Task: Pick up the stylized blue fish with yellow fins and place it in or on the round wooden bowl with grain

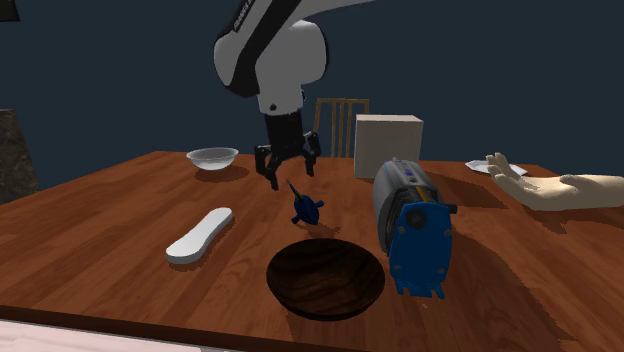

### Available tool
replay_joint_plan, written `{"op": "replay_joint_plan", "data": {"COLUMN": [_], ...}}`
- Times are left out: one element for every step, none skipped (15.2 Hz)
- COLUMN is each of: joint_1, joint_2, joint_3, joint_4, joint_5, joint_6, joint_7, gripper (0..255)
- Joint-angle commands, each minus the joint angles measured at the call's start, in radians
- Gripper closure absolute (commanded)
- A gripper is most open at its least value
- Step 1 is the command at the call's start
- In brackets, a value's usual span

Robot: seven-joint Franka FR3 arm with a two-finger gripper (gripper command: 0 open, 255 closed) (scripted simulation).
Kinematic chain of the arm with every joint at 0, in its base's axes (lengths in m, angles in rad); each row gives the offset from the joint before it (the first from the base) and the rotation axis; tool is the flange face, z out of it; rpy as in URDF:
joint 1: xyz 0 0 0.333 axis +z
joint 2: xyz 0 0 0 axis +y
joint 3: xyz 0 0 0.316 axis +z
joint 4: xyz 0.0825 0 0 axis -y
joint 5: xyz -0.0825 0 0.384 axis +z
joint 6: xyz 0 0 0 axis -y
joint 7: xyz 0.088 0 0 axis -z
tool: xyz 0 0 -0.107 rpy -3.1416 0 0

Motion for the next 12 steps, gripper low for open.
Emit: {"op": "replay_joint_plan", "data": {"joint_1": [-0.014,-0.021,-0.030,-0.038,-0.039,-0.040,-0.042,-0.043,-0.045,-0.046,-0.047,-0.050], "joint_2": [0.074,0.113,0.153,0.194,0.196,0.200,0.205,0.210,0.215,0.220,0.225,0.234], "joint_3": [-0.007,-0.010,-0.012,-0.015,-0.015,-0.015,-0.015,-0.015,-0.015,-0.015,-0.014,-0.014], "joint_4": [0.089,0.137,0.188,0.242,0.244,0.237,0.231,0.225,0.219,0.213,0.208,0.200], "joint_5": [0.006,0.010,0.014,0.018,0.018,0.019,0.019,0.020,0.020,0.021,0.022,0.023], "joint_6": [-0.008,-0.013,-0.020,-0.029,-0.029,-0.018,-0.007,0.004,0.015,0.025,0.036,0.053], "joint_7": [-0.001,-0.001,-0.001,-0.001,-0.001,-0.001,-0.002,-0.002,-0.002,-0.002,-0.003,-0.003], "gripper": [0,0,0,0,0,0,0,0,0,0,0,0]}}
